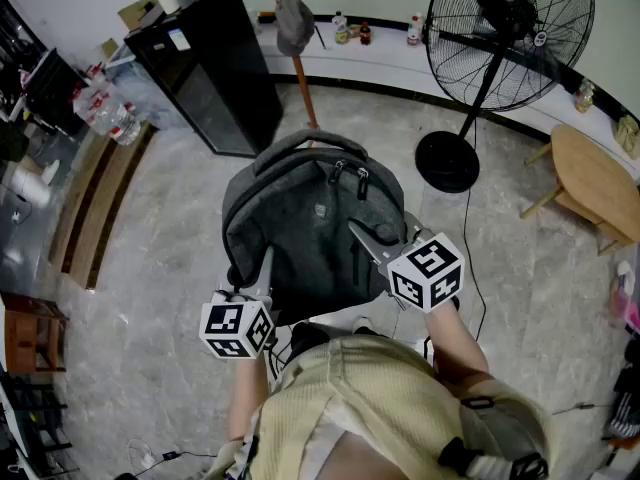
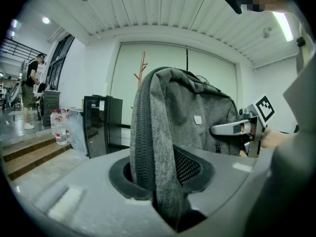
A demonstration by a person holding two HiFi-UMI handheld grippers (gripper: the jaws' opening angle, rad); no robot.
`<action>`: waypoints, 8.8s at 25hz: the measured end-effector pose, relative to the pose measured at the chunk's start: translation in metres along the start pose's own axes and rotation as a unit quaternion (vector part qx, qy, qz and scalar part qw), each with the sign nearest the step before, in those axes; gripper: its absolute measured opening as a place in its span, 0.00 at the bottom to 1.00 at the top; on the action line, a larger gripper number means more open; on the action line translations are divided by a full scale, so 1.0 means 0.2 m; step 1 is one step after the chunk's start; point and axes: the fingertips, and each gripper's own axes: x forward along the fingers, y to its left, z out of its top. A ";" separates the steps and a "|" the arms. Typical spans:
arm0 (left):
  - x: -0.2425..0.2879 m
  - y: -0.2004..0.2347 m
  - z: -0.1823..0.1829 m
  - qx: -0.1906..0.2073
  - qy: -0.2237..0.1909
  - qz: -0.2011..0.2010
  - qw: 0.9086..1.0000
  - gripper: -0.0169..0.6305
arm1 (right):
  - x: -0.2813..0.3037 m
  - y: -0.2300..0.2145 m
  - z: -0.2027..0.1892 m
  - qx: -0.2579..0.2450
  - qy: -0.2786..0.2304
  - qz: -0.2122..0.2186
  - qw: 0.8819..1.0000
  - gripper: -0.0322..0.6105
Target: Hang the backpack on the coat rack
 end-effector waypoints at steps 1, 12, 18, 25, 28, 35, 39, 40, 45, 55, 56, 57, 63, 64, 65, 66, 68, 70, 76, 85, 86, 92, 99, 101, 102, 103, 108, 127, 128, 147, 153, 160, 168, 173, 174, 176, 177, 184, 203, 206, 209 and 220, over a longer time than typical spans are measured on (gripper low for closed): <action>-0.01 0.01 0.01 0.002 0.004 0.001 1.000 0.21 | 0.00 0.01 0.00 0.004 -0.001 0.002 1.000 0.22; -0.09 0.01 -0.04 -0.005 0.021 0.019 1.000 0.21 | 0.02 0.05 -0.05 0.020 0.005 0.026 0.999 0.23; -0.12 0.07 -0.07 -0.015 0.029 0.029 0.999 0.21 | 0.08 0.09 -0.07 0.025 0.018 0.035 0.999 0.23; -0.06 0.14 -0.05 -0.019 0.029 0.025 0.999 0.21 | 0.16 0.07 -0.04 0.026 0.024 0.023 0.999 0.24; -0.02 0.19 -0.04 -0.022 0.028 0.017 0.999 0.21 | 0.20 0.07 -0.02 0.024 0.027 0.017 0.999 0.24; 0.10 0.29 -0.01 -0.040 0.022 -0.010 0.999 0.21 | 0.31 0.02 0.04 0.013 0.038 -0.005 0.999 0.24; 0.17 0.37 0.00 -0.044 0.026 -0.018 0.999 0.21 | 0.40 0.00 0.06 0.018 0.043 -0.012 0.999 0.24; 0.18 0.40 0.00 -0.045 0.026 -0.019 0.998 0.21 | 0.43 0.00 0.07 0.018 0.044 -0.013 0.999 0.24; 0.23 0.56 0.01 -0.050 0.027 -0.020 0.998 0.21 | 0.60 0.02 0.09 0.017 0.053 -0.012 0.998 0.24; 0.30 0.83 0.06 -0.045 0.038 -0.036 0.998 0.21 | 0.88 0.05 0.14 0.030 0.054 -0.021 0.998 0.24; 0.30 0.85 0.06 -0.044 0.039 -0.039 0.997 0.21 | 0.90 0.05 0.14 0.029 0.054 -0.022 0.998 0.24; 0.31 0.87 0.07 -0.044 0.039 -0.042 0.997 0.21 | 0.92 0.05 0.15 0.028 0.052 -0.023 0.998 0.24; 0.39 0.95 0.11 -0.037 0.040 -0.049 0.997 0.21 | 1.01 0.01 0.18 0.030 0.049 -0.031 0.998 0.24; 0.41 0.96 0.11 -0.039 0.040 -0.051 0.997 0.21 | 1.03 -0.01 0.19 0.028 0.049 -0.033 0.998 0.24; 0.44 0.96 0.12 -0.040 0.041 -0.053 0.997 0.21 | 1.04 -0.03 0.20 0.026 0.049 -0.035 0.998 0.24; 0.47 0.97 0.13 -0.041 0.041 -0.054 0.997 0.21 | 1.06 -0.06 0.21 0.024 0.048 -0.037 0.998 0.24; 0.54 0.97 0.15 -0.040 0.038 -0.055 0.997 0.21 | 1.09 -0.13 0.24 0.019 0.044 -0.037 0.998 0.24; 0.62 0.98 0.18 -0.038 0.037 -0.054 0.997 0.21 | 1.13 -0.20 0.27 0.016 0.040 -0.036 0.998 0.25; 0.91 0.99 0.29 -0.040 0.036 -0.045 0.998 0.21 | 1.25 -0.47 0.38 0.008 0.039 -0.034 0.999 0.24; 1.37 0.96 0.43 -0.041 0.042 -0.047 0.997 0.20 | 1.41 -0.91 0.53 0.004 0.040 -0.034 0.999 0.25; 1.41 0.96 0.44 -0.040 0.044 -0.047 0.997 0.20 | 1.43 -0.96 0.55 0.004 0.041 -0.034 0.999 0.25; 1.65 0.95 0.55 -0.035 0.043 -0.043 0.998 0.20 | 1.51 -1.19 0.65 0.001 0.038 -0.029 0.999 0.25; 1.91 0.91 0.65 -0.022 0.033 -0.043 0.998 0.20 | 1.59 -1.46 0.75 0.000 0.035 -0.024 0.999 0.25; 1.96 0.90 0.68 -0.017 0.027 -0.047 0.998 0.20 | 1.62 -1.51 0.78 0.000 0.033 -0.022 0.999 0.25; 1.98 0.89 0.70 -0.014 0.025 -0.049 0.998 0.20 | 1.63 -1.54 0.80 -0.001 0.033 -0.021 0.999 0.25; 1.99 0.89 0.71 -0.012 0.025 -0.052 0.998 0.20 | 1.64 -1.56 0.81 -0.001 0.033 -0.021 0.999 0.25; 2.08 0.90 0.79 0.013 0.023 -0.053 0.998 0.20 | 1.71 -1.65 0.89 0.005 0.032 -0.018 0.999 0.25; 2.48 1.06 0.98 0.019 0.047 -0.061 0.997 0.20 | 2.01 -1.96 1.06 0.034 0.053 -0.041 0.997 0.25; 2.50 1.07 0.99 0.018 0.048 -0.062 0.997 0.20 | 2.02 -1.98 1.07 0.035 0.054 -0.043 0.997 0.25; 2.73 1.11 0.97 -0.010 0.082 -0.095 0.992 0.20 | 2.11 -2.14 1.05 0.058 0.093 -0.046 0.993 0.25; 2.76 1.13 0.93 -0.020 0.093 -0.100 0.990 0.20 | 2.13 -2.16 1.02 0.067 0.108 -0.043 0.991 0.24; 2.79 1.15 0.91 -0.024 0.098 -0.102 0.990 0.20 | 2.16 -2.17 0.99 0.074 0.114 -0.040 0.990 0.24; 2.83 1.17 0.86 -0.024 0.105 -0.100 0.989 0.20 | 2.20 -2.19 0.95 0.071 0.118 -0.045 0.989 0.24; 2.87 1.20 0.84 -0.020 0.107 -0.095 0.989 0.20 | 2.24 -2.22 0.93 0.069 0.115 -0.047 0.990 0.24; 2.88 1.21 0.84 -0.020 0.108 -0.095 0.989 0.20 | 2.25 -2.23 0.93 0.068 0.115 -0.047 0.990 0.24; 2.90 1.22 0.83 -0.020 0.109 -0.094 0.989 0.20 | 2.26 -2.24 0.92 0.065 0.115 -0.048 0.990 0.24; 2.91 1.22 0.82 -0.020 0.109 -0.094 0.989 0.20 | 2.27 -2.24 0.92 0.064 0.114 -0.048 0.990 0.24; 2.98 1.24 0.78 -0.026 0.116 -0.091 0.989 0.20 | 2.32 -2.30 0.89 0.059 0.118 -0.050 0.990 0.24; 3.10 1.34 0.70 -0.032 0.117 -0.088 0.989 0.20 | 2.45 -2.39 0.83 0.053 0.113 -0.043 0.991 0.27; 3.12 1.35 0.69 -0.029 0.110 -0.091 0.989 0.21 | 2.46 -2.41 0.82 0.045 0.103 -0.046 0.993 0.28; 3.15 1.37 0.67 -0.028 0.106 -0.094 0.989 0.21 | 2.48 -2.43 0.81 0.035 0.095 -0.051 0.994 0.30; 3.23 1.39 0.64 -0.019 0.096 -0.116 0.988 0.25 | 2.49 -2.50 0.82 -0.008 0.073 -0.072 0.995 0.36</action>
